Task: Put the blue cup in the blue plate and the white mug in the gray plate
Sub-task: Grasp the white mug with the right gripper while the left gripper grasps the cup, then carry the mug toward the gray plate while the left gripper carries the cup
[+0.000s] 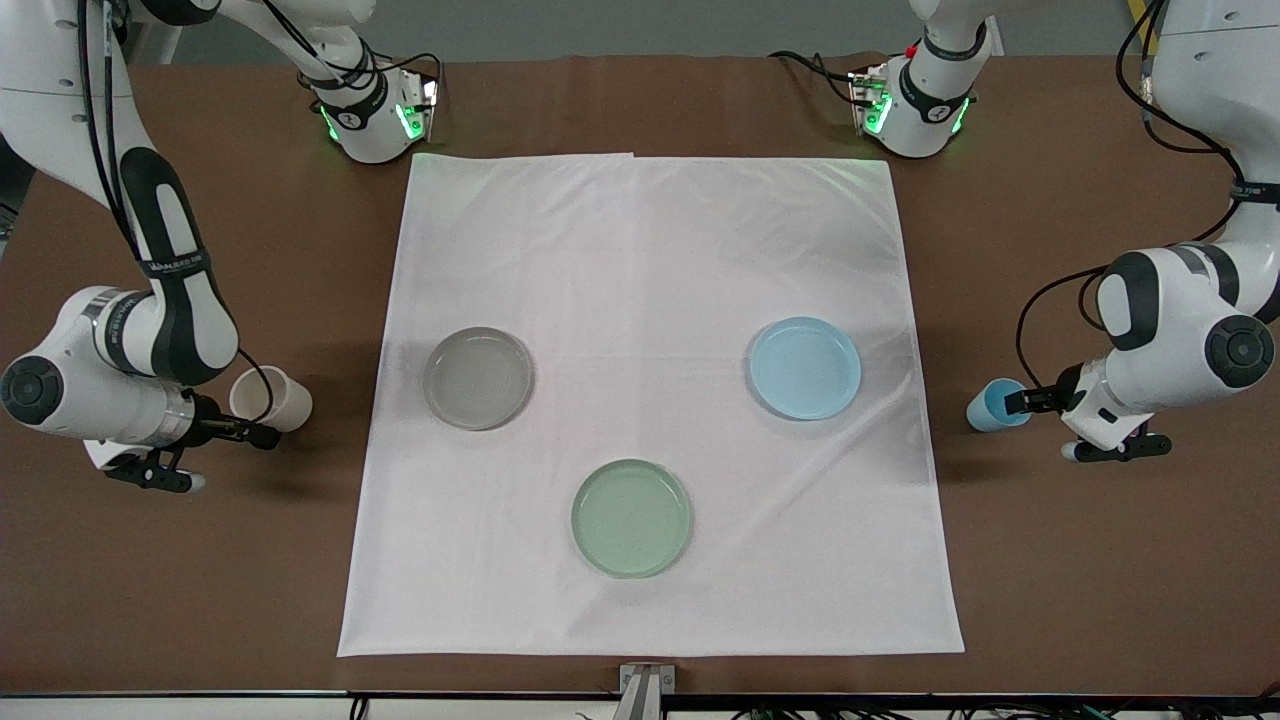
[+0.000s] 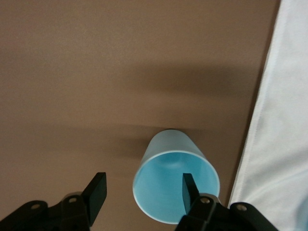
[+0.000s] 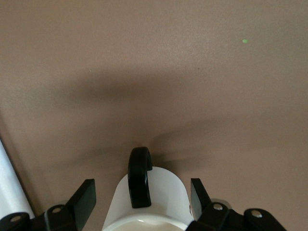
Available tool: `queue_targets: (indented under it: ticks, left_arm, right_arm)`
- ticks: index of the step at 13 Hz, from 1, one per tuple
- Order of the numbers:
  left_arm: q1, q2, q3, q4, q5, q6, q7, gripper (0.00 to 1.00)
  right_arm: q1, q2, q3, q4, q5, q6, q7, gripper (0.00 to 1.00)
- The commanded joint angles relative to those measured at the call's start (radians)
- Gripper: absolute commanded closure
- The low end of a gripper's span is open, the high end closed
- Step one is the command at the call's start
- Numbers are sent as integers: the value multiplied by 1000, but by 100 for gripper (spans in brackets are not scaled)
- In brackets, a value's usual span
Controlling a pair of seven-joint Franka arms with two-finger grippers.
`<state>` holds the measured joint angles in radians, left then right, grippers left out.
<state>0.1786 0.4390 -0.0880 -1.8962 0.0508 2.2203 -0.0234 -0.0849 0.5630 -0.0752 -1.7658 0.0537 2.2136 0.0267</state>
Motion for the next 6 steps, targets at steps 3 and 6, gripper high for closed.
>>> queue_targets:
  ticks: [3, 6]
  left_arm:
    - [22, 6, -7, -32, 21, 12, 7, 53]
    - [16, 1, -9, -43, 23, 12, 7, 93]
  right_arm:
    - [-10, 3, 15, -18, 9, 6, -10, 58]
    - [-6, 0, 15, -11, 9, 1, -10, 100]
